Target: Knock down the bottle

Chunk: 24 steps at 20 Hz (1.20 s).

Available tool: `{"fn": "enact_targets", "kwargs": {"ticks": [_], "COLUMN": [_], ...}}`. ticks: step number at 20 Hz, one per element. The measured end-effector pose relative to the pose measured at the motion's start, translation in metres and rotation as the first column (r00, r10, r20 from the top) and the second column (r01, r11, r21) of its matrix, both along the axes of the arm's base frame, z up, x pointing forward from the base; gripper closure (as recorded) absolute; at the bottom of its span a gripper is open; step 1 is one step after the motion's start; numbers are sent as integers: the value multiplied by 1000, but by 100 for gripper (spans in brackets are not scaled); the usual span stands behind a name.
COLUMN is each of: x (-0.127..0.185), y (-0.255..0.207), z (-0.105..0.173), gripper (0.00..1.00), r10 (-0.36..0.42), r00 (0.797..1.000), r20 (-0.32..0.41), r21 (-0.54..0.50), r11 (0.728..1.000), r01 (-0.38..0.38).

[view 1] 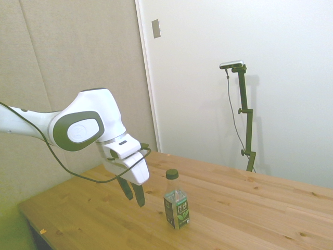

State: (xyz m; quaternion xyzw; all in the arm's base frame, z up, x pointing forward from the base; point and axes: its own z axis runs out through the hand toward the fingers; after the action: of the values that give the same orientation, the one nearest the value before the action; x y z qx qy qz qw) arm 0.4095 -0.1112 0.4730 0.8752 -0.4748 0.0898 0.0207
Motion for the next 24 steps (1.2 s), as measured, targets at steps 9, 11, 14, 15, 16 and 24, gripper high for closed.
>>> {"fn": "enact_targets", "kwargs": {"ticks": [9,11,14,15,16,24], "x": [26,34,48,53,58,117], "y": [-22,-24,-28,-29,-31,-52], "z": [5,7,16,19,23,14], "gripper": [100,100,100,100,100,100], "r10": [-71,-85,-108,-115,-123,-211], "r00": [996,995,992,990,989,972], "r20": [45,52,70,77,84,106], "r21": [-29,-29,-33,-40,-45,-40], "r11": [997,996,993,992,991,976], "r01": [72,87,111,118,127,216]}}
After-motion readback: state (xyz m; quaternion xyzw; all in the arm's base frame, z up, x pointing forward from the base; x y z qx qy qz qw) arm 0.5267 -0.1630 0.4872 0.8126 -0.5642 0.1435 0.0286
